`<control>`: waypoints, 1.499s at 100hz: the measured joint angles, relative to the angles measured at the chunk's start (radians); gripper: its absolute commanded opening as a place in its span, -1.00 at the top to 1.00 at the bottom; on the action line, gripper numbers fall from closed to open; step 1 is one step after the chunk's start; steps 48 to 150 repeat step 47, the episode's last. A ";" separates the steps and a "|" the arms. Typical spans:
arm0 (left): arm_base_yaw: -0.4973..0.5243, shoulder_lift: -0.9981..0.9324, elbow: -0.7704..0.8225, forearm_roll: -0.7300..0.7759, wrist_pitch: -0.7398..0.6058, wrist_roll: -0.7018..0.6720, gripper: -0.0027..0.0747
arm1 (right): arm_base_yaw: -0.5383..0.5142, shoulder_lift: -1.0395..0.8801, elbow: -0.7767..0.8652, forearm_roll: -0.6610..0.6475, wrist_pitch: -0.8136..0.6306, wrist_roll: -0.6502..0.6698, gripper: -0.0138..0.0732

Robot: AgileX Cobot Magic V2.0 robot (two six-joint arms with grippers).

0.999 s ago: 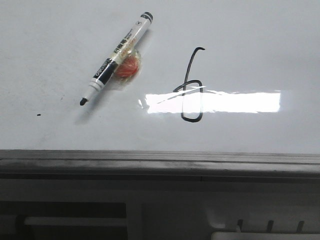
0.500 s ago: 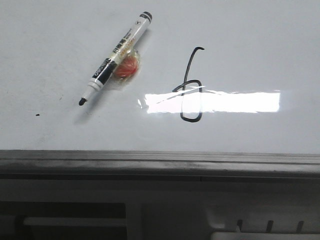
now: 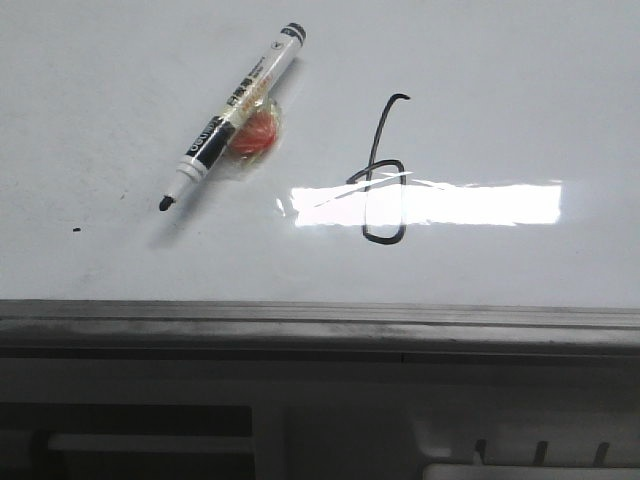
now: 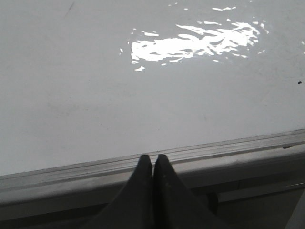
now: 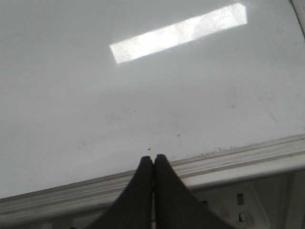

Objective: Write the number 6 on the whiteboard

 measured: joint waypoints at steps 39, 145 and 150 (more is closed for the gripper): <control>0.000 0.000 0.000 0.000 0.000 0.000 0.98 | 0.000 0.000 0.000 -0.006 0.000 0.000 0.83; 0.000 0.000 0.000 0.000 0.000 0.000 0.98 | 0.000 0.000 0.000 -0.007 0.000 0.000 0.83; 0.000 0.000 0.000 0.000 0.000 0.000 0.98 | 0.000 0.000 0.000 -0.007 0.000 0.000 0.83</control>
